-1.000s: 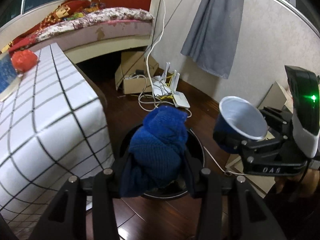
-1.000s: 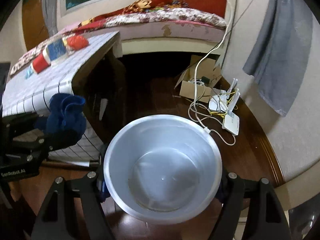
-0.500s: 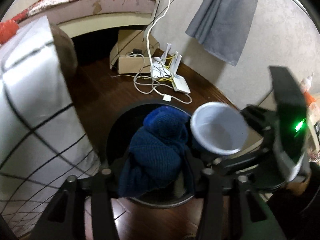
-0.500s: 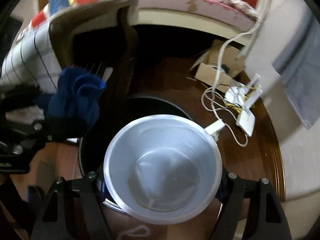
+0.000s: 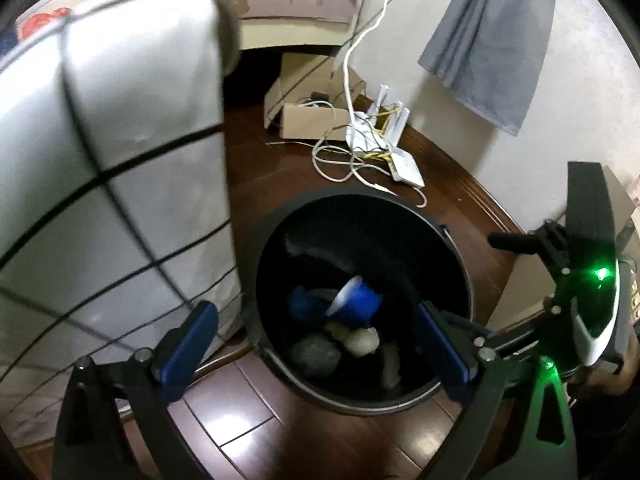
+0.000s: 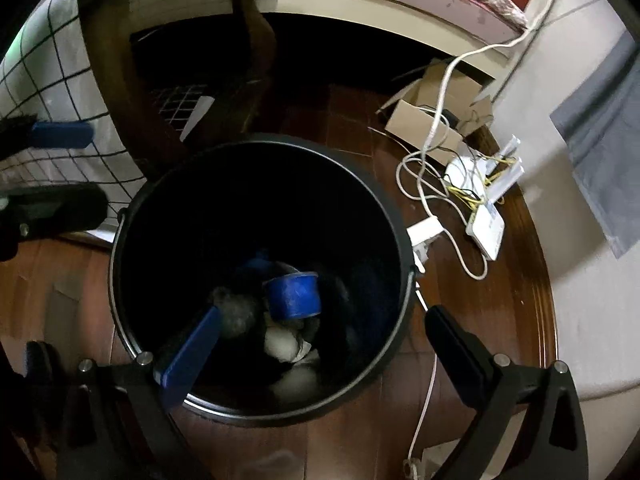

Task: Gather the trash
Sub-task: 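Carry the sock and bowl over the black bin and release both, then move both tools back toward the table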

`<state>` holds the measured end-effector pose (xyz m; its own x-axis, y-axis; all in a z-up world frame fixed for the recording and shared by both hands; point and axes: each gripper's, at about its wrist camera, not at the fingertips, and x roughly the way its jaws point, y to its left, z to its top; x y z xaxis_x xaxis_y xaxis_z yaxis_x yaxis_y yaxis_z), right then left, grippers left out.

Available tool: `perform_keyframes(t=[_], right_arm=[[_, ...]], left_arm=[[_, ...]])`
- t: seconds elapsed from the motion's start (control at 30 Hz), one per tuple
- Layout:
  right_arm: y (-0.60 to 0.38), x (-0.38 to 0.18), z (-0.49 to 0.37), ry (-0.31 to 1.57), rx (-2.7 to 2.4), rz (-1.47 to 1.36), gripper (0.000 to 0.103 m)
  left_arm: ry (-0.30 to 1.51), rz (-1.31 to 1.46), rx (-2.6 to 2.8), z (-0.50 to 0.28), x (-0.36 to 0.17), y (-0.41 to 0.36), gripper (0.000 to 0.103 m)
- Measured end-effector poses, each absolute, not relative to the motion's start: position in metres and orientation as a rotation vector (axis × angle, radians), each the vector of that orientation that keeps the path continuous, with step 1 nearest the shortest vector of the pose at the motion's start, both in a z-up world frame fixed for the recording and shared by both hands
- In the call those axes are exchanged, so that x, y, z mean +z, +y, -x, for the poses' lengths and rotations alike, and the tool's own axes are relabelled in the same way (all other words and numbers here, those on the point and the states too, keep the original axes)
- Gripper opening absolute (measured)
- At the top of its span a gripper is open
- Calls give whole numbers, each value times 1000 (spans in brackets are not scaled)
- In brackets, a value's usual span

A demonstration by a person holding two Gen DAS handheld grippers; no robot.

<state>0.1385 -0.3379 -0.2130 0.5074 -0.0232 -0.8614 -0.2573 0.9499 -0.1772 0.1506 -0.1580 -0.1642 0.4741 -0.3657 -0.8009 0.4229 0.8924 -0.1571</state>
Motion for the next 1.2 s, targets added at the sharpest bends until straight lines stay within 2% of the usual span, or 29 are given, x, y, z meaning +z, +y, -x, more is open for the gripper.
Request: perform_keyframes(t=[0.57,1.2], right_arm=[[-333,-161,-97,954,38,157,102],[-264,-112,-78,845,141,134,102]], left_arm=[[879,-56,-435,-122,-134,-132,99],[784,18,-273,-88,-95,-51,100]])
